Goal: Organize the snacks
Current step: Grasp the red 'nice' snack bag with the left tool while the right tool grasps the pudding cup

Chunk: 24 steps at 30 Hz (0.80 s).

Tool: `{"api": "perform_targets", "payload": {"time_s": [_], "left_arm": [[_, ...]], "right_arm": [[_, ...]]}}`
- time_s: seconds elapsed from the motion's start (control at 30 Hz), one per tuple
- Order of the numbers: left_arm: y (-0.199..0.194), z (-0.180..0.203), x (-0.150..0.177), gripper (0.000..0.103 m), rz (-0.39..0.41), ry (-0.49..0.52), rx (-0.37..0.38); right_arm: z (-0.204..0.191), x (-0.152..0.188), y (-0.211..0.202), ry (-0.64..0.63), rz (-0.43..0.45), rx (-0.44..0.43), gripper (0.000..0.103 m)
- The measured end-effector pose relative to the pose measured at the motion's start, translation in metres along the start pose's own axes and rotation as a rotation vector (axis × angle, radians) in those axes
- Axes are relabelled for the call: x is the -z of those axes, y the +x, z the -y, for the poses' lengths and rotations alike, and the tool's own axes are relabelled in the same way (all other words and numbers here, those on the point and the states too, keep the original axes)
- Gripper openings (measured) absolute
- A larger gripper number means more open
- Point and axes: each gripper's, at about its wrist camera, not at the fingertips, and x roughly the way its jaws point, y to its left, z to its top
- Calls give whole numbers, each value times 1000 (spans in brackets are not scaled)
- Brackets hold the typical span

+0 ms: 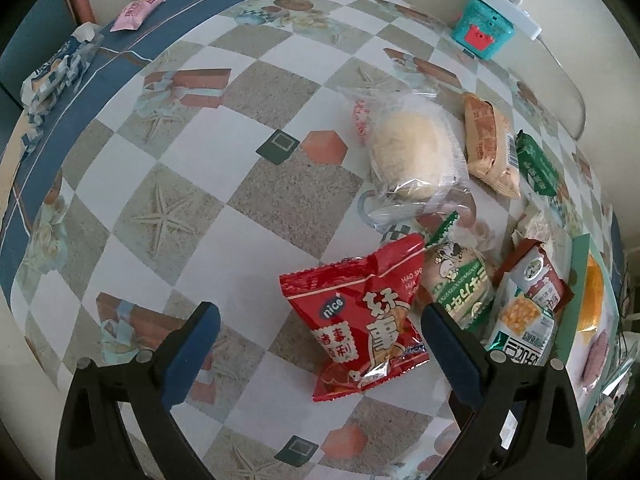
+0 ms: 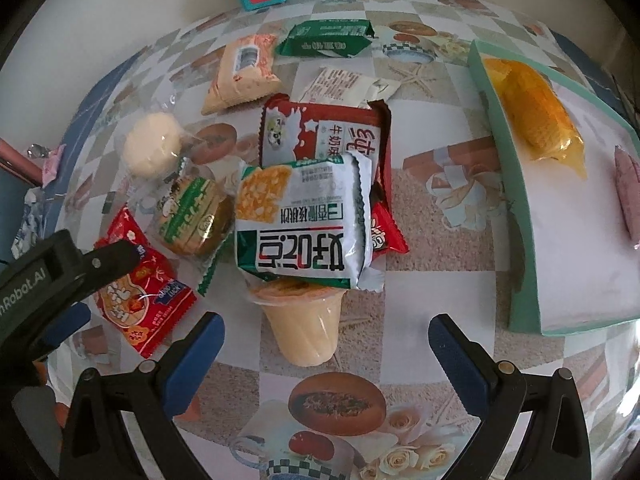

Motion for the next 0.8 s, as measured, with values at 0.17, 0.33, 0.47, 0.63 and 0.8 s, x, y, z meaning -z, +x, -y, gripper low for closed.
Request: {"api": "perform_targets", "payload": {"time_s": [0.17, 0.33, 0.47, 0.63, 0.8], "left_arm": [[-1, -2, -2, 100, 5, -5, 9], [-1, 3, -6, 94, 14, 0, 23], [0, 6, -6, 72, 6, 8, 35], [6, 9, -6, 51, -20, 5, 71], [4, 7, -5, 44, -6, -2, 91]], "right_arm": [[-10, 2, 3, -28, 8, 16, 97], [-27, 3, 3, -62, 22, 17, 79], [-34, 4, 2, -73, 38, 17, 58], [-39, 1, 1, -68, 47, 2, 43], [-37, -3, -2, -65, 47, -16, 39]]}}
